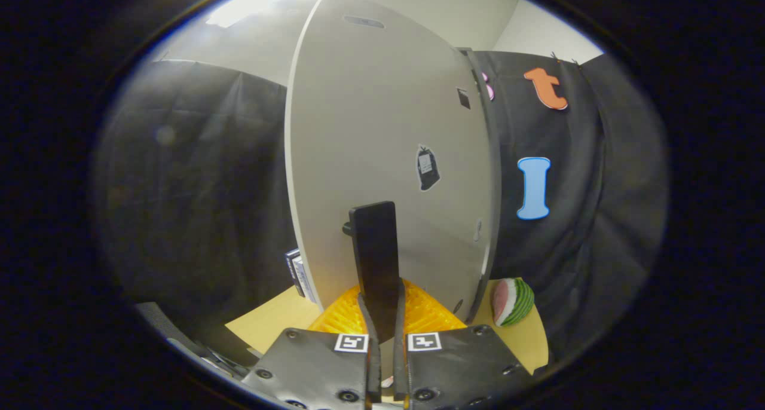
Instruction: Open the shoe cabinet door, grab the shoes and put them into the shoe cabinet, then close the shoe cabinet door.
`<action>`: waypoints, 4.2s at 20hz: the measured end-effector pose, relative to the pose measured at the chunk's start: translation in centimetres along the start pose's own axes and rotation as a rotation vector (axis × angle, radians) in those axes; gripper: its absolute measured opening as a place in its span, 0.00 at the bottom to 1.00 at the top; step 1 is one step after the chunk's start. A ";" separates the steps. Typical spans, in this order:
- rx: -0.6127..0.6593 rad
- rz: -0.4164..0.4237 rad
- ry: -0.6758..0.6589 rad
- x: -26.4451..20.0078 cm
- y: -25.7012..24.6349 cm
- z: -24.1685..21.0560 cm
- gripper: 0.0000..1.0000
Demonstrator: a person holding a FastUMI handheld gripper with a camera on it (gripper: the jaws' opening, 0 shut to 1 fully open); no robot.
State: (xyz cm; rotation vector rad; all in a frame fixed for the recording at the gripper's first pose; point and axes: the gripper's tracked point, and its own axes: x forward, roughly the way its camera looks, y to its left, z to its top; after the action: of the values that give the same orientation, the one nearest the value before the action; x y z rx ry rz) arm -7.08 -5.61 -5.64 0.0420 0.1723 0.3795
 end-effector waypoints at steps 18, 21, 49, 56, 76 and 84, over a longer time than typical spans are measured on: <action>0.009 -0.238 -0.025 -4.5 -11.3 0.6 0.05; 0.011 -0.236 -0.026 -5.0 -12.6 0.6 0.02; 0.056 -0.376 0.026 -4.3 8.2 -8.4 0.05; 0.058 -0.399 0.139 0.9 9.9 -17.3 0.39; 0.136 -0.368 0.492 14.8 3.9 -45.3 0.74; 0.075 -0.386 0.562 17.9 2.2 -46.6 0.63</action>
State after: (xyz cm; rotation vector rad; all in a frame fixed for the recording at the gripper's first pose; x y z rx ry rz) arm 0.35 3.55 -54.20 -0.0257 0.7385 -0.0101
